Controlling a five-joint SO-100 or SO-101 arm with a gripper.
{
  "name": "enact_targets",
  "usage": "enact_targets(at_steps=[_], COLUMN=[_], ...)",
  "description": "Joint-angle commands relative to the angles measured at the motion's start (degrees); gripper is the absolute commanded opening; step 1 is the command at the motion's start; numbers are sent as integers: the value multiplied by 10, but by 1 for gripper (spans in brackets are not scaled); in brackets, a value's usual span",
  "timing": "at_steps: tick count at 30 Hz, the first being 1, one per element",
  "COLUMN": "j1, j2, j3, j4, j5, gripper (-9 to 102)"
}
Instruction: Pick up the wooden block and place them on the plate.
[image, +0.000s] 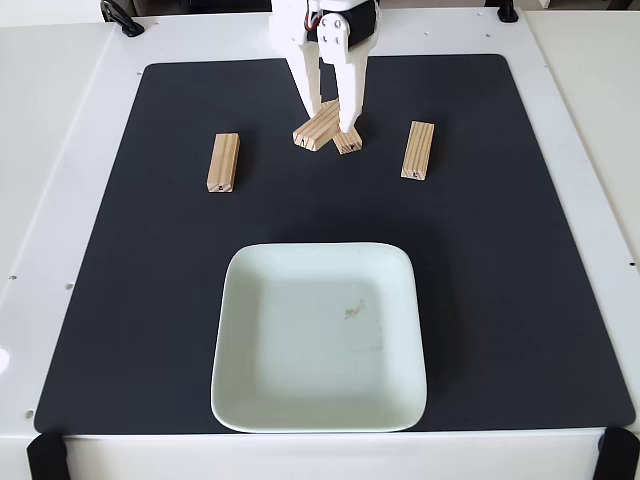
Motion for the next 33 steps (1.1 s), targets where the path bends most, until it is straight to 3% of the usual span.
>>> enact_targets(at_steps=[1, 12, 21, 24, 33], j1=[4, 5, 9, 11, 25], j2=[20, -227, -410, -459, -557], j3=[-78, -582, -878, -924, -933], j4=[50, 180, 172, 132, -106], j5=[1, 118, 232, 276, 387], gripper=[0, 0, 0, 0, 0])
